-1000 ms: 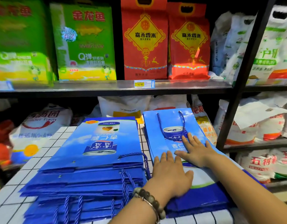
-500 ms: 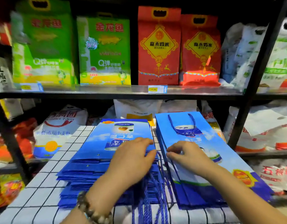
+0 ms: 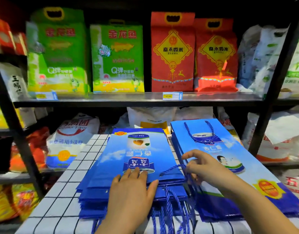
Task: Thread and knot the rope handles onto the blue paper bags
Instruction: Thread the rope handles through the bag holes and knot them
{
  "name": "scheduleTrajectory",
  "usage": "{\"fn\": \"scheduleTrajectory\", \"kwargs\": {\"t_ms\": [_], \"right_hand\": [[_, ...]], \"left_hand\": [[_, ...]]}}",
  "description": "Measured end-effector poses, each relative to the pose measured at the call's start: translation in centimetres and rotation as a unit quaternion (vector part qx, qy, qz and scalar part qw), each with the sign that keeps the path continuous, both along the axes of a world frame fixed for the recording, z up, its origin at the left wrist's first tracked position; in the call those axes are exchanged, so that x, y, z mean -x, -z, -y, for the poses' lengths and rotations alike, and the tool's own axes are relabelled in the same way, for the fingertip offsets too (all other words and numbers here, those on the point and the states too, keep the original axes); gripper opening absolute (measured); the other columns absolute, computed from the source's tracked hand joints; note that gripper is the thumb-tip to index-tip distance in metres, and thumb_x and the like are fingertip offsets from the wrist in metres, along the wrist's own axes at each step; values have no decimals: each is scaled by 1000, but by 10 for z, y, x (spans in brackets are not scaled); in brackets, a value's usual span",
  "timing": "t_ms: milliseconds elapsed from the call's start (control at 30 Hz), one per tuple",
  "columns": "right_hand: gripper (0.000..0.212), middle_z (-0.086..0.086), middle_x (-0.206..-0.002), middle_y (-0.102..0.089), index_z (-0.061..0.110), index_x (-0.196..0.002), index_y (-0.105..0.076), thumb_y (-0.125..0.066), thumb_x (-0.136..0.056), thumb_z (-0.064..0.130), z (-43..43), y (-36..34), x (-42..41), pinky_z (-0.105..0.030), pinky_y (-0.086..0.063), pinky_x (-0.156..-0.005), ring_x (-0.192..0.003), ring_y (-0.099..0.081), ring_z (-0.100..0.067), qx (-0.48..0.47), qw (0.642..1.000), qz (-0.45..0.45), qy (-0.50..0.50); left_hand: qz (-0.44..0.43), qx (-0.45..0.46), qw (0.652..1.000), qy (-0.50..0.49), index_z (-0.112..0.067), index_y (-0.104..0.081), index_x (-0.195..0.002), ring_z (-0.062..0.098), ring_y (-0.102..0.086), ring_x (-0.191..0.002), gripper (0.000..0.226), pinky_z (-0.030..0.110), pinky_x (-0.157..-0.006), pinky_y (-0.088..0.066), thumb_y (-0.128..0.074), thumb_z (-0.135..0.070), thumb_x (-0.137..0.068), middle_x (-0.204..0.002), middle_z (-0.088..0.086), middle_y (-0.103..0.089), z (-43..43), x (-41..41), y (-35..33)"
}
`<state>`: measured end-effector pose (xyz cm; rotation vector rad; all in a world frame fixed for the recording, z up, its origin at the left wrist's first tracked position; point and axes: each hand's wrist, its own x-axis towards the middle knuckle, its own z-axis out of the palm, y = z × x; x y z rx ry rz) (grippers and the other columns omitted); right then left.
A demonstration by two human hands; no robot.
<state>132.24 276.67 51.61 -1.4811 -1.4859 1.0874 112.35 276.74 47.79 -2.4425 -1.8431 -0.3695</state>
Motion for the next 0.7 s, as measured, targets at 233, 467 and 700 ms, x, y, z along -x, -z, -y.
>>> {"fn": "scheduleTrajectory", "kwargs": {"t_ms": [233,467,700], "right_hand": [[31,-4,-58,-60,13,-104,-56,-59,-79,-5,28,-32,30,-18,-41,-34,-43,-59,-17,-34,960,-279,-1],[25,-2,-62,-67,11,-99,-56,-59,-79,-3,26,-25,48,-18,-48,-41,-55,-65,-18,-38,942,-333,29],[18,-6,-84,-73,10,-97,-61,-57,-82,1,35,-16,41,-18,-54,-58,-72,-69,-11,-45,971,-233,3]], "left_hand": [[183,6,980,74,-46,-63,-97,-3,-58,-97,57,30,-87,-46,-16,-63,-68,-102,-26,-63,39,-8,-16],[343,61,926,146,-40,-57,-62,4,-49,-62,26,20,-61,-36,-46,-63,-62,-64,-19,-56,45,-19,-22],[424,133,889,107,-28,-64,-71,9,-51,-55,23,33,-63,-47,-49,-45,-65,-58,-3,-62,23,-10,-29]]}}
